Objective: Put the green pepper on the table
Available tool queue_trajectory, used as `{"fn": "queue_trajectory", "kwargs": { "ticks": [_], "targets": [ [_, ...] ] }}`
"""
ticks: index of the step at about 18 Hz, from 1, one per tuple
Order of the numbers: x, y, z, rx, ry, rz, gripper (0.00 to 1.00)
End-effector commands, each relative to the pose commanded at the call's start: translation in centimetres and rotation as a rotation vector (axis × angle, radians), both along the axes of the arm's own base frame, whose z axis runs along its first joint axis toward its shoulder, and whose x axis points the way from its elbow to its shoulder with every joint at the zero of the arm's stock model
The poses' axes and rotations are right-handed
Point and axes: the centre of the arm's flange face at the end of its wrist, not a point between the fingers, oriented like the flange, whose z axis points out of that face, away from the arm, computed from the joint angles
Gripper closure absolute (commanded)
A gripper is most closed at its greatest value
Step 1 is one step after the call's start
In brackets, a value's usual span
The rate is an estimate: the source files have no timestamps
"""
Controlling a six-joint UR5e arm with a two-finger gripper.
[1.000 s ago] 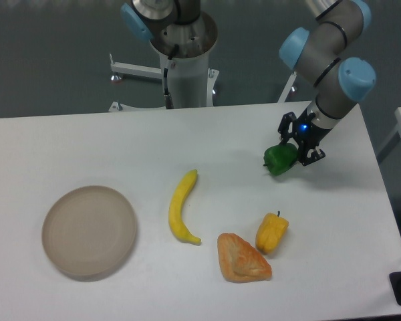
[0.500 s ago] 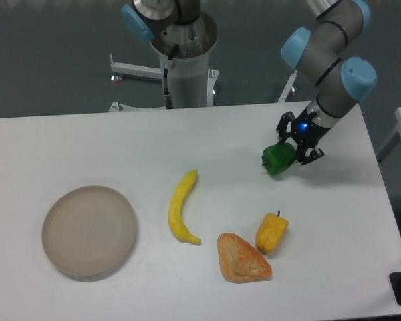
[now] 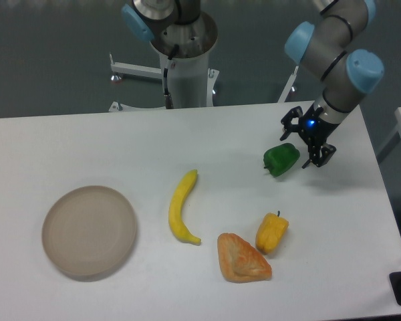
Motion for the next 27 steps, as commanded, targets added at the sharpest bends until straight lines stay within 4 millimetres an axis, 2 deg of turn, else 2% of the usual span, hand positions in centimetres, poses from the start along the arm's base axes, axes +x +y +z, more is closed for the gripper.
{"fn": "queue_trajectory", "kwargs": {
  "ticks": [2, 5, 10, 13, 16, 20, 23, 27],
  "targets": [
    [0.4, 2.6, 1.4, -0.014, 0.048, -0.014, 0.0],
    [-0.4, 5.7, 3.3, -0.038, 0.122, 0.006, 0.0],
    [-1.2, 9.6, 4.3, -0.006, 0.181, 0.011, 0.0],
    [-2.2, 10.4, 3.9, -0.011, 0.231, 0.022, 0.0],
    [-1.4, 12.9, 4.4, -0.038, 0.292, 0.001, 0.0],
    [-2.0, 13.7, 4.1, -0.052, 0.303, 0.045, 0.0],
    [-1.3, 14.8, 3.9, -0.044, 0.32, 0.034, 0.0],
    [-1.3, 14.9, 3.6, -0.046, 0.314, 0.058, 0.0]
  ]
}}
